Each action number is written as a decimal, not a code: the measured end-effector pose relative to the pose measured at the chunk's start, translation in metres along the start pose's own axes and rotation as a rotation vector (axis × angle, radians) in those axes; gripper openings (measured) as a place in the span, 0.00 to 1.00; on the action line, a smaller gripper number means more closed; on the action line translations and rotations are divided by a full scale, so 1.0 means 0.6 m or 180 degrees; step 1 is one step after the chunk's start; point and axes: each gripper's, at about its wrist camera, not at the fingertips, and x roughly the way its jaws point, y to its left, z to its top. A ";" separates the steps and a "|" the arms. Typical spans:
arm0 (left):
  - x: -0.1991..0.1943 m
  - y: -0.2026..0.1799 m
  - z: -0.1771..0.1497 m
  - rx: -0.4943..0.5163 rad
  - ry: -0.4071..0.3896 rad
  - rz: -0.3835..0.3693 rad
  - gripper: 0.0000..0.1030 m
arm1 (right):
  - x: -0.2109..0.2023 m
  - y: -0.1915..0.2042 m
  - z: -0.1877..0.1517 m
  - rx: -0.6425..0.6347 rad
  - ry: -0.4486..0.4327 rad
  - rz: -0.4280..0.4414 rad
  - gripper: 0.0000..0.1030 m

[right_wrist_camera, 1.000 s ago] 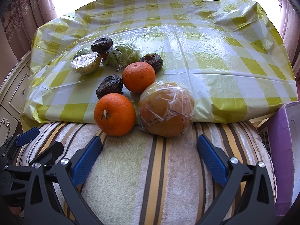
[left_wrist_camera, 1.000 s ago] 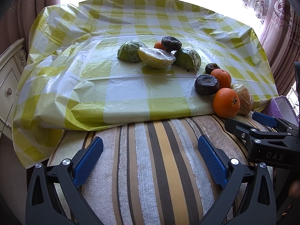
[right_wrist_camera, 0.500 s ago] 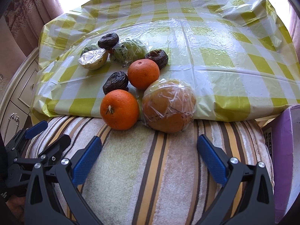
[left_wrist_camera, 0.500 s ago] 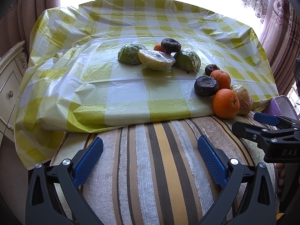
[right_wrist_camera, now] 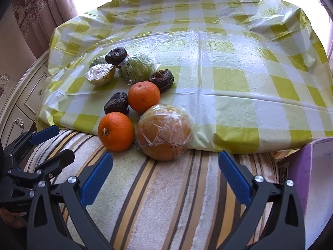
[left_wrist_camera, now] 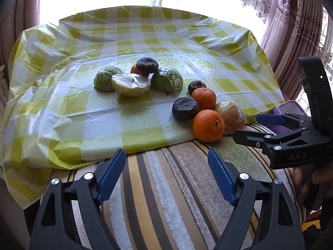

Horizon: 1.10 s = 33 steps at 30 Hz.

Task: Organize fruits
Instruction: 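Grasp the wrapped grapefruit with the right tool while the left tool grasps an orange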

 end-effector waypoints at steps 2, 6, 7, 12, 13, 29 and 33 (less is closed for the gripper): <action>0.005 -0.010 0.009 -0.0001 0.0003 -0.0128 0.74 | -0.006 -0.004 0.005 -0.0123 -0.0037 -0.0129 0.99; 0.025 -0.032 0.025 0.0045 0.0073 -0.0311 0.66 | -0.014 -0.029 0.008 -0.0156 -0.0092 -0.0333 0.99; 0.031 -0.035 0.029 0.0042 0.0104 -0.0352 0.66 | -0.014 -0.035 0.009 -0.0140 -0.0091 -0.0328 0.99; 0.062 -0.050 0.049 0.0031 0.0247 -0.0507 0.58 | -0.012 -0.048 0.004 -0.0188 -0.0064 -0.0283 0.99; 0.069 -0.050 0.053 0.0009 0.0294 -0.0520 0.55 | -0.011 -0.048 0.004 -0.0204 -0.0060 -0.0266 0.99; 0.072 -0.033 0.058 -0.0289 0.0239 -0.0457 0.40 | 0.020 -0.017 0.015 -0.0384 -0.0025 -0.0053 0.88; 0.058 -0.021 0.053 -0.0355 0.0173 -0.0409 0.40 | 0.033 0.003 0.022 -0.0494 0.0007 -0.0049 0.83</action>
